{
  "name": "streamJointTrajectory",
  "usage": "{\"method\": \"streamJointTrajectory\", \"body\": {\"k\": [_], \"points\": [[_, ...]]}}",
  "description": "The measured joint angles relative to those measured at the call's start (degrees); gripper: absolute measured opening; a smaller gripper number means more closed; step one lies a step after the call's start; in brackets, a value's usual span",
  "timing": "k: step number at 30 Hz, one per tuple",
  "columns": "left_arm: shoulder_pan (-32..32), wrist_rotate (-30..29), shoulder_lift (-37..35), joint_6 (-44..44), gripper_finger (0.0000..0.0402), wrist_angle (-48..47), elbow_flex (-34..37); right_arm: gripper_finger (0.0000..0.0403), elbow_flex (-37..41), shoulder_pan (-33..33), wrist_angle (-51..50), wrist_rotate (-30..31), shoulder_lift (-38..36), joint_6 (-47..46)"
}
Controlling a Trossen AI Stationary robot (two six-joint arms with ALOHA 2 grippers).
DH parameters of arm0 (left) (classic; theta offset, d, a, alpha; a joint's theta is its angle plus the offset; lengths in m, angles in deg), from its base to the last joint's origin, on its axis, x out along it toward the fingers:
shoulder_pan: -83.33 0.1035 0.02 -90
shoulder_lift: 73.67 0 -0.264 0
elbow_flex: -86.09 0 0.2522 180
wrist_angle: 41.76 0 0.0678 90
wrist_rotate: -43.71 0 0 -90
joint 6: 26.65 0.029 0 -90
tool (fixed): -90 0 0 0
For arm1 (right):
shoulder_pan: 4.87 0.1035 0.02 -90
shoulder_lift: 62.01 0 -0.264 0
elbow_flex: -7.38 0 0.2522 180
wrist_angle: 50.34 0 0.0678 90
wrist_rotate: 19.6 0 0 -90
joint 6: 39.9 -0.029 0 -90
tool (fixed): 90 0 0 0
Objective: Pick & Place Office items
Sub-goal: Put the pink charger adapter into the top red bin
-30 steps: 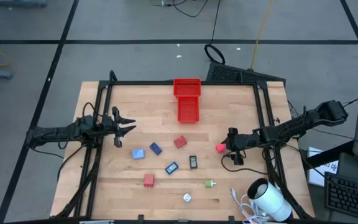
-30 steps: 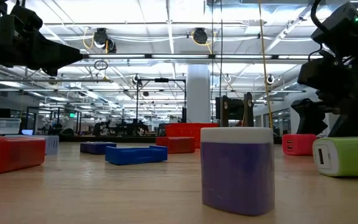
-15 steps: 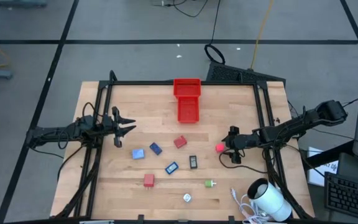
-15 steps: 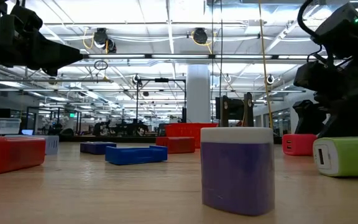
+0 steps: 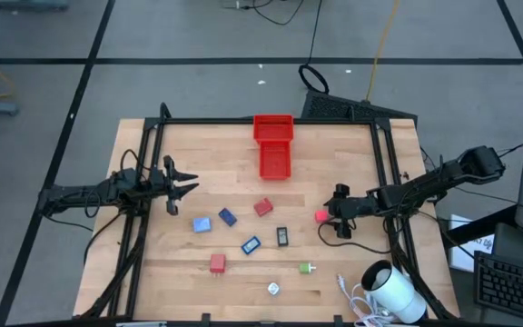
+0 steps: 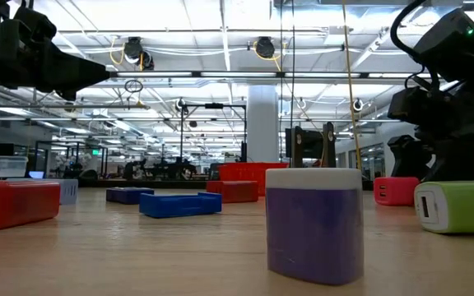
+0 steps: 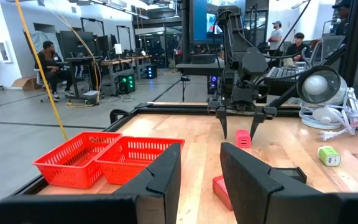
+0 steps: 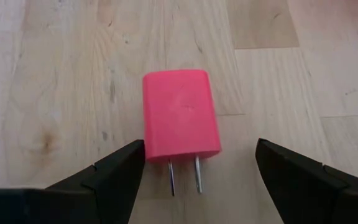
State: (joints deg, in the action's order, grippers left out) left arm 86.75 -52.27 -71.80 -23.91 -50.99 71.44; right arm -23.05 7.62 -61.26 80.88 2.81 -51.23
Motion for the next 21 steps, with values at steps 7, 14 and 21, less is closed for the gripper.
{"method": "streamJointTrajectory", "body": {"k": [7,14,21], "points": [[0.0,0.0,0.0,0.0,0.0115,0.0,0.0,0.0282,0.0,0.0,0.1,-0.3,0.0,0.0],[0.0,0.0,0.0,0.0,0.0115,0.0,0.0,0.0245,0.0,0.0,0.1,-0.3,0.0,0.0],[0.0,0.0,0.0,0.0,0.0115,0.0,0.0,0.0212,0.0,0.0,0.8,-0.3,0.0,0.0]]}}
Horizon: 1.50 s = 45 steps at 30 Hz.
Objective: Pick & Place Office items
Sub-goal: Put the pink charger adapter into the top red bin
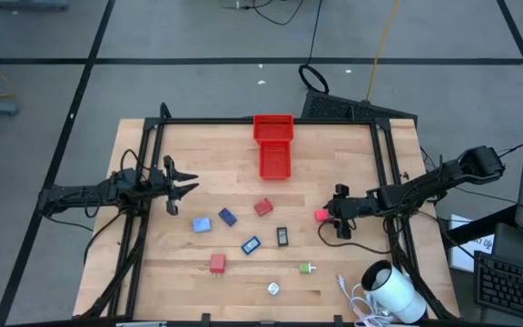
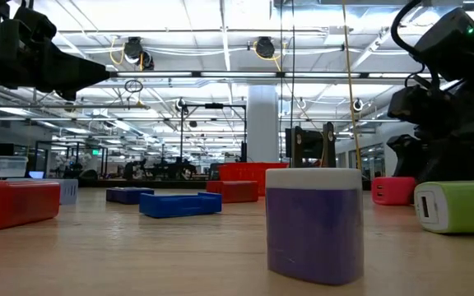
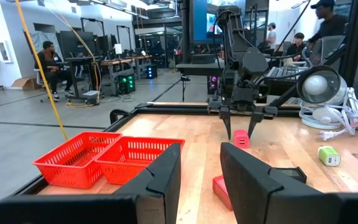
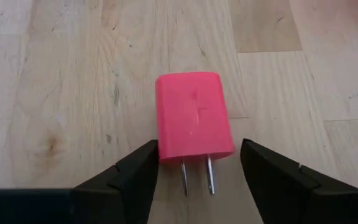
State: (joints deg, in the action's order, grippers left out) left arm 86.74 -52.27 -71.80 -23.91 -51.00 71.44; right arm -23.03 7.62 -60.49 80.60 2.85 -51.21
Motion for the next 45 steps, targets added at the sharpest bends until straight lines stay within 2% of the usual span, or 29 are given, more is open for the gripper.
{"method": "streamJointTrajectory", "body": {"k": [12,15,21,26,33,41,45], "points": [[0.0,0.0,0.0,0.0,0.0115,0.0,0.0,0.0149,0.0,0.0,4.8,-1.2,0.0,0.2],[0.0,0.0,0.0,0.0,0.0115,0.0,0.0,0.0157,0.0,0.0,4.8,-3.0,0.0,0.2],[0.0,0.0,0.0,0.0,0.0115,0.0,0.0,0.0209,0.0,0.0,4.3,-2.8,0.0,0.1],[0.0,0.0,0.0,0.0,0.0116,0.0,0.0,0.0219,0.0,0.0,3.4,-2.8,0.0,0.0],[0.0,0.0,0.0,0.0,0.0115,0.0,0.0,0.0199,0.0,0.0,3.0,-2.8,0.0,0.2],[0.0,0.0,0.0,0.0,0.0115,0.0,0.0,0.0149,0.0,0.0,3.0,-2.8,0.0,0.2],[0.0,0.0,0.0,0.0,0.0115,0.0,0.0,0.0148,0.0,0.0,3.2,-2.8,0.0,0.2]]}}
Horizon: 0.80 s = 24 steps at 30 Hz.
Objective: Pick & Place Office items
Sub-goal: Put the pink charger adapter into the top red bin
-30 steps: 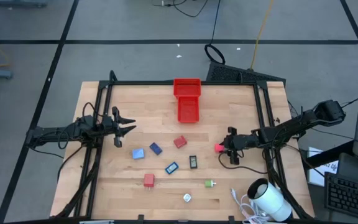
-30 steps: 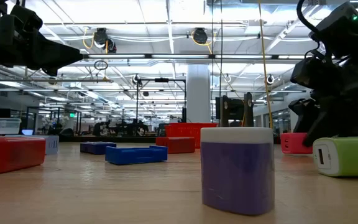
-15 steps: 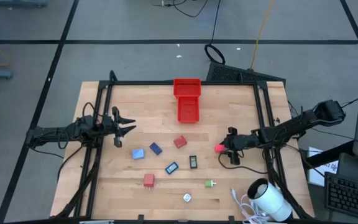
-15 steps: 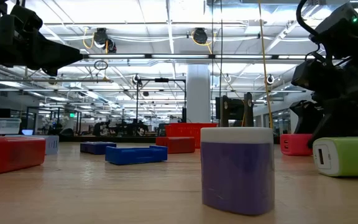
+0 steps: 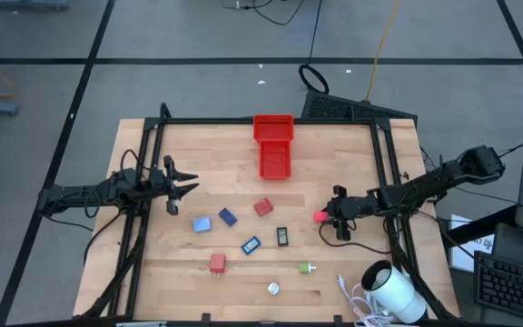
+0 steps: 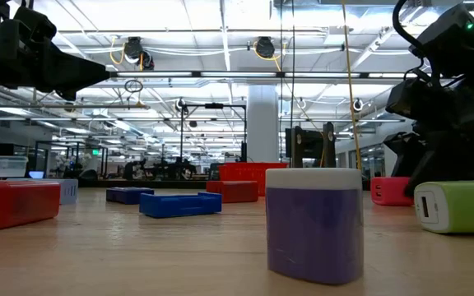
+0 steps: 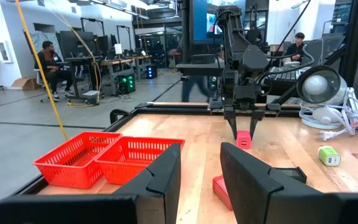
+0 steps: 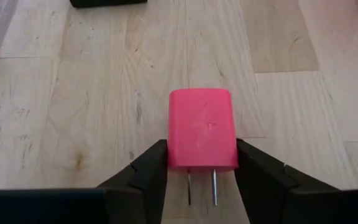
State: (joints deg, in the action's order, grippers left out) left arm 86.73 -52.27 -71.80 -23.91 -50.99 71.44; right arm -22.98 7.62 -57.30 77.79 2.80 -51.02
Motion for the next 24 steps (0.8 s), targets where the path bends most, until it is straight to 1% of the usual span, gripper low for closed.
{"method": "streamJointTrajectory", "body": {"k": [2,5,12,17,22,24], "points": [[0.0,0.0,0.0,0.0,0.0115,0.0,0.0,0.0149,0.0,0.0,1.1,0.0,0.0,-0.1],[0.0,0.0,0.0,0.0,0.0115,0.0,0.0,0.0157,0.0,0.0,5.4,0.0,0.0,0.8],[0.0,0.0,0.0,0.0,0.0115,0.0,0.0,0.0149,0.0,-0.6,18.0,0.2,-0.1,9.8],[0.0,0.0,0.0,0.0,0.0116,0.0,0.0,0.0156,0.0,-3.3,24.9,0.0,-0.1,14.6],[0.0,0.0,0.0,0.0,0.0115,0.0,0.0,0.0149,0.0,-7.0,28.5,-0.3,-0.1,15.5],[0.0,0.0,0.0,0.0,0.0115,0.0,0.0,0.0149,0.0,-8.7,29.5,-2.7,-0.1,15.4]]}}
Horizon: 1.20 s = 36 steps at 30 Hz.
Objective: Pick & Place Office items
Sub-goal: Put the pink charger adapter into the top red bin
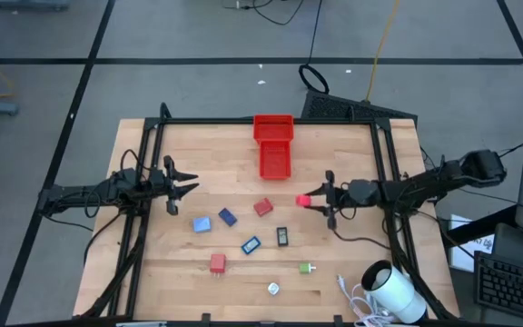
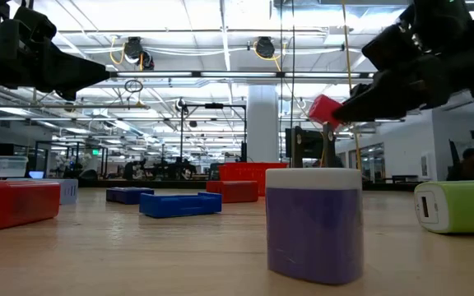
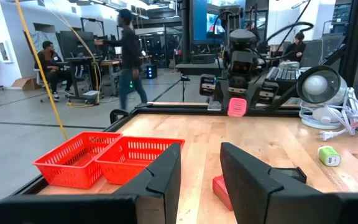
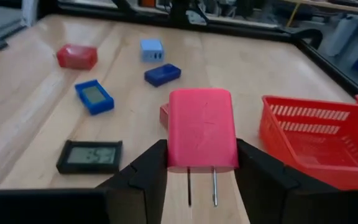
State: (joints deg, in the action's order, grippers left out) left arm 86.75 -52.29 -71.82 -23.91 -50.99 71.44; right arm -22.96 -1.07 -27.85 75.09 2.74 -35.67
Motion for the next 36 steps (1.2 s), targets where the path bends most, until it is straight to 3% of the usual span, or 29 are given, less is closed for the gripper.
{"method": "streamJointTrajectory", "body": {"k": [6,14,26,30,36], "points": [[0.0,0.0,0.0,-0.3,0.0115,0.4,0.0,0.0157,0.0,-3.5,5.0,-5.0,0.0,0.0],[0.0,0.0,0.0,-4.3,0.0115,8.1,0.0,0.0151,0.0,-6.7,9.3,-5.0,0.0,1.4],[-0.1,-0.1,0.0,-11.6,0.0115,9.3,0.0,0.0153,0.0,-7.6,9.5,-4.9,0.0,1.0],[-0.1,-4.9,1.5,-17.9,0.0117,9.1,0.0,0.0156,0.0,-7.6,9.3,-4.9,0.1,1.0],[-0.1,-8.9,10.4,-26.1,0.0174,10.0,0.0,0.015,0.0,-7.5,9.3,-4.8,0.1,1.4]]}}
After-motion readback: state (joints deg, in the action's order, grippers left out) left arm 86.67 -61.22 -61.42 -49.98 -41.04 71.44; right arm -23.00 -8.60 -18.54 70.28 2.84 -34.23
